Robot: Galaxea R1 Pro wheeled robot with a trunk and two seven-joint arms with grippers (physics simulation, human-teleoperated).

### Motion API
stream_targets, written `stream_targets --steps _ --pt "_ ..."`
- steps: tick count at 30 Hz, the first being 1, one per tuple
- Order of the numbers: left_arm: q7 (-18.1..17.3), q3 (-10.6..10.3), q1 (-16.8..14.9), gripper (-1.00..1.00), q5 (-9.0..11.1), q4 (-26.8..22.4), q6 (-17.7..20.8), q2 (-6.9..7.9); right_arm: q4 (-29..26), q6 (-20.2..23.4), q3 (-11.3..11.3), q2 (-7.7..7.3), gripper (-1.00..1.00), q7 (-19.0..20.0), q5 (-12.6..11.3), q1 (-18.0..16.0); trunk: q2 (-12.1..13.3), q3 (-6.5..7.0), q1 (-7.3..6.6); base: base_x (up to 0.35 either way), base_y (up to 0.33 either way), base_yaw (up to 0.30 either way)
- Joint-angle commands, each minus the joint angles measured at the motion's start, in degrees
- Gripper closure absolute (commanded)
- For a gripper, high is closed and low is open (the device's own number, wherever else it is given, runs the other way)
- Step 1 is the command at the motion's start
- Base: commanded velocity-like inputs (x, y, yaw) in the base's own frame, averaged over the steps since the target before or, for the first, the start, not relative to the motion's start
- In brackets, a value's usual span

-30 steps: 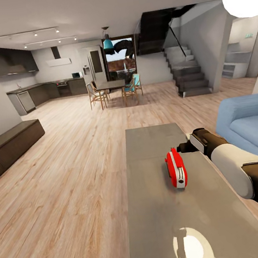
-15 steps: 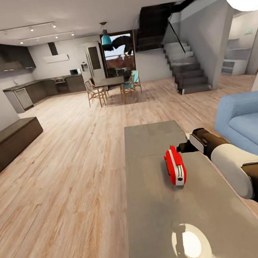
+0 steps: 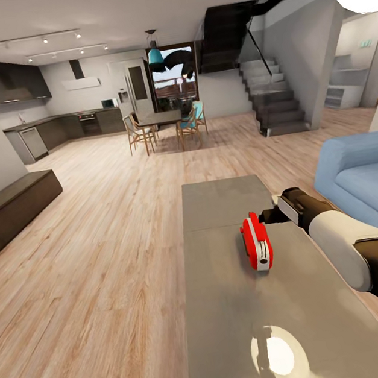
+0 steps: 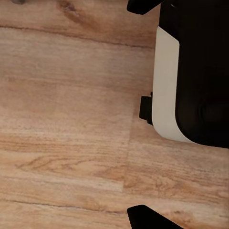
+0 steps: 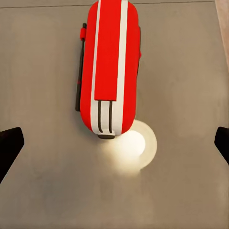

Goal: Turn on the radio receiver that's on the table in the living room.

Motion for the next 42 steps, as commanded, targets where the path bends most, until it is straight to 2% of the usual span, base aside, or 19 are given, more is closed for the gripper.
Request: stream_targets --steps 1,8,42 --pt "0.0 0.0 -0.01 -1.0 0.0 0.0 -0.01 0.0 0.0 0.0 0.0 0.0 -1.0 -0.01 0.0 0.0 0.0 0.0 0.0 0.0 0.0 0.0" --pt "0.0 0.0 -0.03 -1.0 0.0 0.04 -0.01 0.0 -0.03 0.0 0.0 0.2 -1.0 -0.05 0.0 0.01 0.0 -0.26 0.0 0.0 0.0 0.0" --pt "0.03 0.0 0.0 -1.0 0.1 -0.01 -0.29 -0.17 -0.06 0.0 0.0 0.4 -1.0 -0.06 -0.01 0.01 0.0 -3.37 0.0 0.0 0.0 0.0"
